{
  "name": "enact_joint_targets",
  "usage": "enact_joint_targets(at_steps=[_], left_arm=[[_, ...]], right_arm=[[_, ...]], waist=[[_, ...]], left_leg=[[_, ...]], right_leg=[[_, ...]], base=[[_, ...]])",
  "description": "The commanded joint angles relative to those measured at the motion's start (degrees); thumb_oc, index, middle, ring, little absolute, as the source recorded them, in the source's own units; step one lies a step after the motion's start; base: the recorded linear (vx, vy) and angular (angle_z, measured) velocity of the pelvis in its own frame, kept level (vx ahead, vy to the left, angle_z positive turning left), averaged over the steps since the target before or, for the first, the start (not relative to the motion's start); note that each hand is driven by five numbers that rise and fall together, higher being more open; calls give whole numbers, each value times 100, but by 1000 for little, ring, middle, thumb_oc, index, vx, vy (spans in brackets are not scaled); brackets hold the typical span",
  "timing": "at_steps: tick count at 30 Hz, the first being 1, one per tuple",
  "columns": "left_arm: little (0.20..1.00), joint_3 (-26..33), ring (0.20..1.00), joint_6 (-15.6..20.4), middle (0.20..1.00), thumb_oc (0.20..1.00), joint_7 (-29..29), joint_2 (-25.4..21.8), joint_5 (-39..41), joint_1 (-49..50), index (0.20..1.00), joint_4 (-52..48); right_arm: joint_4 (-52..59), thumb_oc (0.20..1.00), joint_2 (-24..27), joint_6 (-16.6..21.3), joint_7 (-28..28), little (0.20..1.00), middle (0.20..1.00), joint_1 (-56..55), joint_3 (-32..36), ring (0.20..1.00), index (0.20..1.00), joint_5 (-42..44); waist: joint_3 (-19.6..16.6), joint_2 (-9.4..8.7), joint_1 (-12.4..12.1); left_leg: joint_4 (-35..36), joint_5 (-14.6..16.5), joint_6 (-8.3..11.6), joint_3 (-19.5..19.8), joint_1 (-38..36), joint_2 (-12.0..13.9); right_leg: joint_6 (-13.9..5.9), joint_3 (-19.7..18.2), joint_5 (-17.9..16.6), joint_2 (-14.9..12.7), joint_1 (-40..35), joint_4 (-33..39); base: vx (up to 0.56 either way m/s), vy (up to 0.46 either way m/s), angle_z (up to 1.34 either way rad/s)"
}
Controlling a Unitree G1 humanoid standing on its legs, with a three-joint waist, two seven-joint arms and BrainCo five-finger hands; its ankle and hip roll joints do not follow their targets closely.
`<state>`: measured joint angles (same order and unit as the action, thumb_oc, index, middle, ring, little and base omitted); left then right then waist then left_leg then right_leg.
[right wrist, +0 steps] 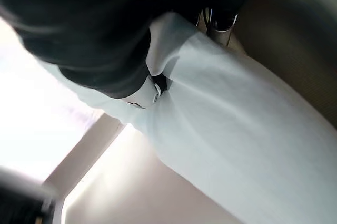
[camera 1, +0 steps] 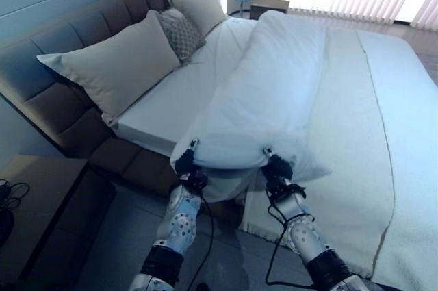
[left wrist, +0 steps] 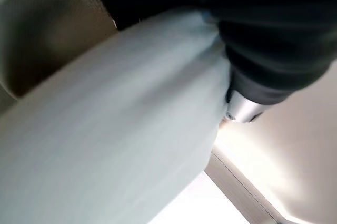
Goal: Make the bed
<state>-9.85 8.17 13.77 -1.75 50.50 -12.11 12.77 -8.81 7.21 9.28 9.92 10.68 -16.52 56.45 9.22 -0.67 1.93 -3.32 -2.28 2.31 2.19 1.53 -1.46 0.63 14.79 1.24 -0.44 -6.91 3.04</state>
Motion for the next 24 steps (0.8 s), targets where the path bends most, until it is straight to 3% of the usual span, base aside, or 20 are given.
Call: enact_joint_targets(at_steps=[1,3,6,8,9,12,13,14,17,20,23,24], left_arm=[[200,1208,200,1266,200,200,-280,-856,-130,95,200,-868],[200,1316,200,1276,200,200,-211,-816,-127,269,200,-848],[200,1364,200,1277,200,200,-86,-789,-73,479,200,-530],[200,1327,200,1177,200,200,14,-779,-74,549,200,-168],[200,1294,200,1046,200,200,-6,-717,-85,663,200,101],[200,1194,200,895,200,200,54,-807,-331,730,200,424],[200,1092,200,668,200,200,93,-826,-455,817,200,1067],[200,1044,200,621,200,200,113,-873,-532,857,200,1183],[200,924,200,453,200,200,260,-972,-799,808,200,1963],[200,811,200,393,200,200,290,-1056,-966,695,200,2656],[200,732,200,414,200,200,311,-1139,-996,499,200,3090],[200,772,200,418,200,200,331,-1115,-954,424,200,3289]], right_arm=[[369,200,366,892,-323,200,200,-12,865,200,200,-499],[326,200,345,914,-309,200,200,-133,910,200,200,-569],[-187,200,371,771,-256,200,200,-431,789,200,200,-557],[-735,200,414,502,-226,200,200,-738,718,200,200,-651],[-1132,200,414,197,-244,200,200,-974,614,200,200,-917],[-1500,200,423,-98,-217,200,200,-1130,455,200,200,-1035],[-2245,200,251,-405,-265,200,200,-1252,362,200,200,-1079],[-2410,200,204,-478,-238,200,200,-1207,333,200,200,-1063],[-3275,200,36,-560,-138,200,200,-867,219,200,200,-1286],[-4119,200,-136,-576,14,200,200,-428,198,200,200,-1504],[-4545,200,-171,-476,168,200,200,-178,248,200,200,-1473],[-4790,200,-192,-510,212,200,200,-110,303,200,200,-1502]], waist=[[-180,-231,-384],[-226,-287,-437],[-264,-274,-495],[-255,-215,-428],[-280,-186,-418],[-225,-174,-419],[-93,-157,-460],[-34,-140,-485],[294,-81,-570],[463,-72,-696],[597,-136,-652],[615,-148,-686]], left_leg=[[-802,170,402,-356,388,-345],[-574,395,204,-156,358,-154],[-251,238,201,286,393,49],[-59,169,206,-20,331,220],[189,95,186,-70,243,225],[175,113,120,-79,285,134],[32,223,13,-198,386,-1],[-24,256,-39,-225,451,-40],[-87,293,-122,-387,604,-59],[-17,262,-106,-600,712,-6],[99,153,-103,-629,829,-136],[158,102,-77,-672,880,-147]], right_leg=[[-427,-249,-61,-105,189,12],[-496,-403,-114,-181,168,113],[-560,-597,-82,-243,199,153],[-612,-513,-9,-334,175,113],[-650,-466,12,-380,187,91],[-694,-468,24,-526,303,-27],[-751,-513,97,-700,427,-300],[-759,-554,101,-753,578,-493],[-805,-511,2,-855,1054,-901],[-811,-55,-129,-903,1212,-911],[-690,-219,-119,-511,1383,-765],[-670,-75,-189,-547,1324,-504]], base=[[55,101,12],[124,118,-21],[127,166,-51],[147,257,-18],[121,201,4],[77,290,11],[28,288,2],[13,368,-2],[-97,197,-22],[-78,107,-39],[-53,58,-36],[-87,34,1]])
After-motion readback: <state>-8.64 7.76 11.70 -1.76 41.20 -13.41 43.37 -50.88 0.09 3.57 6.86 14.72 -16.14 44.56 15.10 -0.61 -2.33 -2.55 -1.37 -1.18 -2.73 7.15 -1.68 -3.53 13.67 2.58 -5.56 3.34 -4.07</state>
